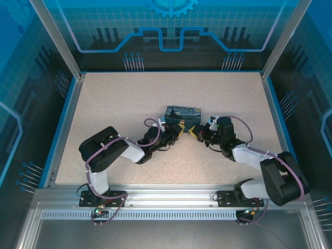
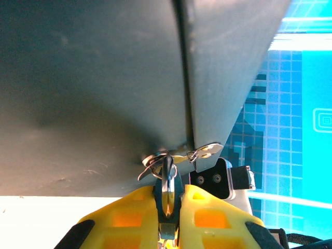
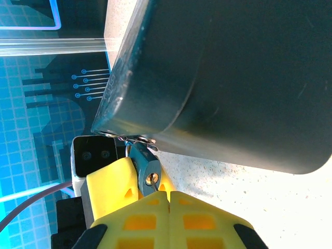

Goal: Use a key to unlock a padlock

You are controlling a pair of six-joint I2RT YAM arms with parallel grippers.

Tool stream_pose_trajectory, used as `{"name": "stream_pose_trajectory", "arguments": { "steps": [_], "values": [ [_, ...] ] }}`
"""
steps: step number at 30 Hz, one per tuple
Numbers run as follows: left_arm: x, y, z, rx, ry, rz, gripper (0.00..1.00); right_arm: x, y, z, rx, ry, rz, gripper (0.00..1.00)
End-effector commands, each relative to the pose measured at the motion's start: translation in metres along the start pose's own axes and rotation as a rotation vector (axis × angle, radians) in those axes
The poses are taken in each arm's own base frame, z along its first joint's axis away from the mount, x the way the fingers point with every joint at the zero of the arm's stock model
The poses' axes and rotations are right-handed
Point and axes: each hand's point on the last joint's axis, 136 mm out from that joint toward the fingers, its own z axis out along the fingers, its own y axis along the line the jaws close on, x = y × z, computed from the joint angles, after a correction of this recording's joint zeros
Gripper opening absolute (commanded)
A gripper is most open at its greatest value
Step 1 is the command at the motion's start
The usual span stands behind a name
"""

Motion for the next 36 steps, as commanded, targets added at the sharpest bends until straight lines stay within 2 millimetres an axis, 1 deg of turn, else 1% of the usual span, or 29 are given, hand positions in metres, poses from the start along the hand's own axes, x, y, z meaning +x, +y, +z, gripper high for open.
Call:
{"name": "stream_pose_trajectory", "arguments": {
  "steps": [1, 11, 17, 24, 36],
  "values": [
    [0.002, -0.046, 0.0, 0.143, -0.006, -0.009, 0.0, -0.004, 0.014, 0.004, -0.032, -0.007, -0.042, 0.0],
    [0.005, -0.046, 0.001, 0.139, 0.001, -0.003, 0.0, -0.006, 0.018, 0.007, -0.041, -0.004, -0.046, 0.0],
    [0.005, -0.045, 0.0, 0.137, 0.0, -0.004, 0.0, -0.005, 0.017, -0.002, -0.029, -0.015, -0.063, 0.0],
    [0.005, -0.044, 0.0, 0.136, -0.001, -0.003, 0.0, -0.006, 0.005, -0.013, 0.003, -0.029, -0.066, 0.0],
    [0.004, -0.044, 0.001, 0.136, -0.003, -0.004, 0.0, -0.008, 0.006, -0.01, 0.003, -0.027, -0.066, 0.0]
  ]
}}
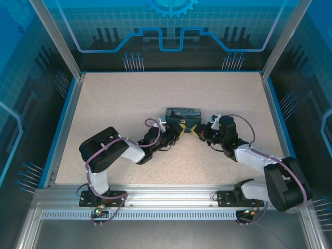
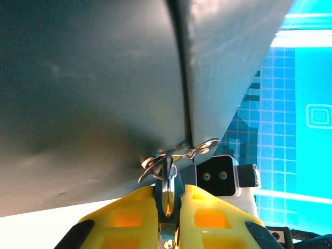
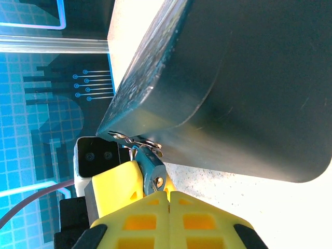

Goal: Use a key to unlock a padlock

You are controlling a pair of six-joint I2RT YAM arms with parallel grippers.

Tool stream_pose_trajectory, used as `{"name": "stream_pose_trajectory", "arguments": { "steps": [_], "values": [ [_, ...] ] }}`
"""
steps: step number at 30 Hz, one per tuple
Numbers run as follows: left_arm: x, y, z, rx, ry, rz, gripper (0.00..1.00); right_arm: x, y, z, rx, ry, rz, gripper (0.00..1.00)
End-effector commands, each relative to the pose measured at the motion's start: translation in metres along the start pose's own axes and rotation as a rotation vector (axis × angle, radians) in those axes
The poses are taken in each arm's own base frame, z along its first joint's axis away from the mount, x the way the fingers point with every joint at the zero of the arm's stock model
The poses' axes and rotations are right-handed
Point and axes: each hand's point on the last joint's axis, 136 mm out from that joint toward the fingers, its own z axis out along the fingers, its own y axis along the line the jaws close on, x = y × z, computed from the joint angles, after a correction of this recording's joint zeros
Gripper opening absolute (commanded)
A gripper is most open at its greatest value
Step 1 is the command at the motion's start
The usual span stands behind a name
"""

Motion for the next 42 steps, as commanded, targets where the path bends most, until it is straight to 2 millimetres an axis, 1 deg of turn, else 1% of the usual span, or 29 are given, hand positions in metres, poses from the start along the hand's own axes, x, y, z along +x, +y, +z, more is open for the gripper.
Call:
{"name": "stream_pose_trajectory", "arguments": {
  "steps": [1, 7, 19, 42],
  "values": [
    [0.0, -0.038, 0.001, 0.115, -0.008, -0.006, 0.0, -0.003, -0.002, 0.001, 0.004, -0.004, -0.01, 0.0],
    [0.001, -0.039, 0.002, 0.118, -0.006, -0.006, 0.0, -0.004, -0.001, 0.003, -0.002, -0.002, -0.005, 0.0],
    [0.002, -0.037, 0.002, 0.113, -0.001, -0.006, 0.0, -0.007, 0.009, 0.004, -0.018, -0.003, -0.015, 0.0],
    [0.006, -0.035, 0.006, 0.108, 0.008, -0.005, 0.0, -0.009, 0.017, 0.006, -0.032, -0.001, -0.02, 0.0]
  ]
}}
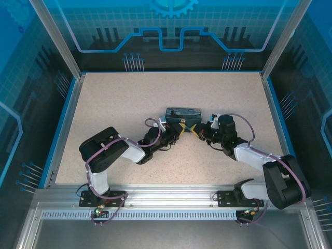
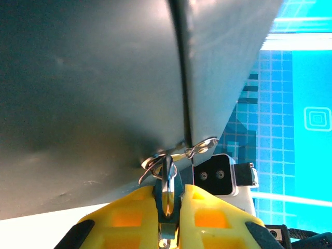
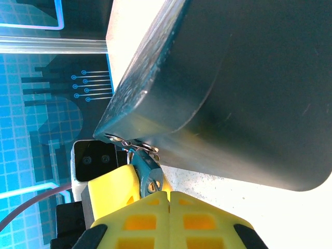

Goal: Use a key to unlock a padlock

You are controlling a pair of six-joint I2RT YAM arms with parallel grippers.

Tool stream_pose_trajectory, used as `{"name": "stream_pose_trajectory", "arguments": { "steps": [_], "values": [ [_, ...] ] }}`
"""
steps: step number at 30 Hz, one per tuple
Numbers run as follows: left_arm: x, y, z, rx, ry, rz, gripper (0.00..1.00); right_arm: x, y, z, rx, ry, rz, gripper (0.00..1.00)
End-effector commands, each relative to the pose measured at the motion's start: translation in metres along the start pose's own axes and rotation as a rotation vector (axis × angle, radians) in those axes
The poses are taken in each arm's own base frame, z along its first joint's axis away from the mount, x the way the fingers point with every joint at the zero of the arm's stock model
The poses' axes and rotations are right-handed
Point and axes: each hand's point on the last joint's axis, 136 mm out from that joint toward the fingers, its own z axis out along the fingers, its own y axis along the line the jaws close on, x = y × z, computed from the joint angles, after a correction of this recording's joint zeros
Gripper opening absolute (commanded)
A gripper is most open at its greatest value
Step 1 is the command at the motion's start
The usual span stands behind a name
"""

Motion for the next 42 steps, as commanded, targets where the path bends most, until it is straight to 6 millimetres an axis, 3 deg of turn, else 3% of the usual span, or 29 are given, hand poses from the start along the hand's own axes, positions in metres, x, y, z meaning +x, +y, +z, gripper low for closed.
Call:
{"name": "stream_pose_trajectory", "arguments": {
  "steps": [1, 14, 27, 42],
  "values": [
    [0.008, -0.031, 0.005, 0.101, 0.02, -0.006, 0.0, -0.005, 0.015, 0.003, -0.036, 0.0, -0.025, 0.0],
    [0.01, -0.031, 0.007, 0.099, 0.032, -0.011, 0.0, -0.003, 0.016, 0.007, -0.038, 0.014, -0.035, 0.0],
    [0.011, -0.027, 0.007, 0.091, 0.032, -0.013, 0.0, 0.0, 0.038, -0.002, -0.101, 0.016, -0.072, 0.0],
    [0.016, -0.031, 0.007, 0.106, 0.045, -0.018, 0.0, -0.007, 0.023, 0.015, -0.082, 0.018, -0.077, 0.0]
  ]
}}
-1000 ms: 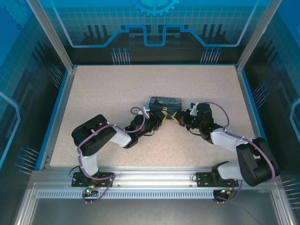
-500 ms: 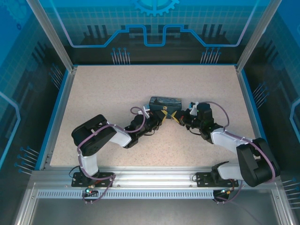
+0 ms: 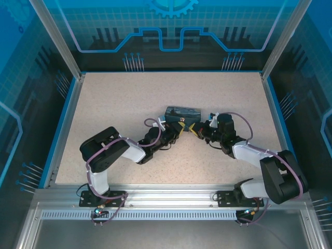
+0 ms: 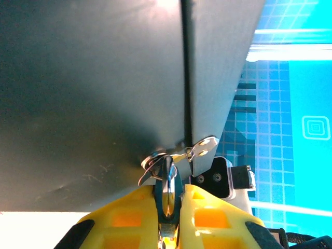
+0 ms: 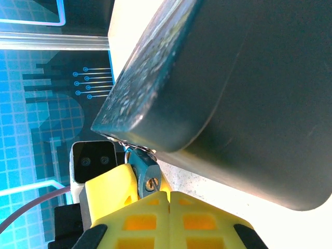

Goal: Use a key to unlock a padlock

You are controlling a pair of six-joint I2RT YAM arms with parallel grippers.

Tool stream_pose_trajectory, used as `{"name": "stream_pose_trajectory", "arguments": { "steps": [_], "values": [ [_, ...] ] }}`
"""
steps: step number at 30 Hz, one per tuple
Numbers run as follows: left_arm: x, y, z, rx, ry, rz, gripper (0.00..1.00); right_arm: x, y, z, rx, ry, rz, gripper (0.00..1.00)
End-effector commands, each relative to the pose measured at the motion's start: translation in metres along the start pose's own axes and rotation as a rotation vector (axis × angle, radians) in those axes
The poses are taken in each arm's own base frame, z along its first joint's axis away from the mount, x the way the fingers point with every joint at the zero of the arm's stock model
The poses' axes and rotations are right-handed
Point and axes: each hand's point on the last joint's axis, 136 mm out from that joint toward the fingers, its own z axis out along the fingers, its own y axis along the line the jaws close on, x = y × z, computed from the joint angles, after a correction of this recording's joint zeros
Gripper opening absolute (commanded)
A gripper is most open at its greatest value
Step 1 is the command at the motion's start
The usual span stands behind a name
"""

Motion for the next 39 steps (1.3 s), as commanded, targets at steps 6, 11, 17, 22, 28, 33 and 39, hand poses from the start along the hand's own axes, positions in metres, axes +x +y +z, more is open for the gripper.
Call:
{"name": "stream_pose_trajectory", "arguments": {
  "steps": [6, 11, 17, 22, 28, 33, 39],
  "values": [
    [0.023, -0.03, 0.003, 0.106, 0.088, -0.024, 0.0, -0.008, 0.028, 0.01, -0.098, -0.001, -0.106, 0.0],
    [0.023, -0.026, 0.001, 0.102, 0.088, -0.024, 0.0, -0.015, 0.038, 0.008, -0.126, -0.01, -0.138, 0.0],
    [0.023, -0.026, -0.001, 0.105, 0.086, -0.024, 0.0, -0.021, 0.048, 0.004, -0.151, -0.009, -0.133, 0.0],
    [0.023, -0.024, -0.001, 0.101, 0.085, -0.023, 0.0, -0.014, 0.057, 0.007, -0.172, 0.021, -0.125, 0.0],
    [0.023, -0.024, 0.0, 0.102, 0.084, -0.024, 0.0, 0.004, 0.062, 0.016, -0.166, 0.063, -0.146, 0.0],
    [0.023, -0.027, -0.001, 0.109, 0.083, -0.024, 0.0, 0.007, 0.042, 0.02, -0.119, 0.067, -0.128, 0.0],
    [0.022, -0.028, -0.002, 0.11, 0.081, -0.022, 0.0, -0.005, 0.016, 0.017, -0.078, 0.031, -0.098, 0.0]
  ]
}}
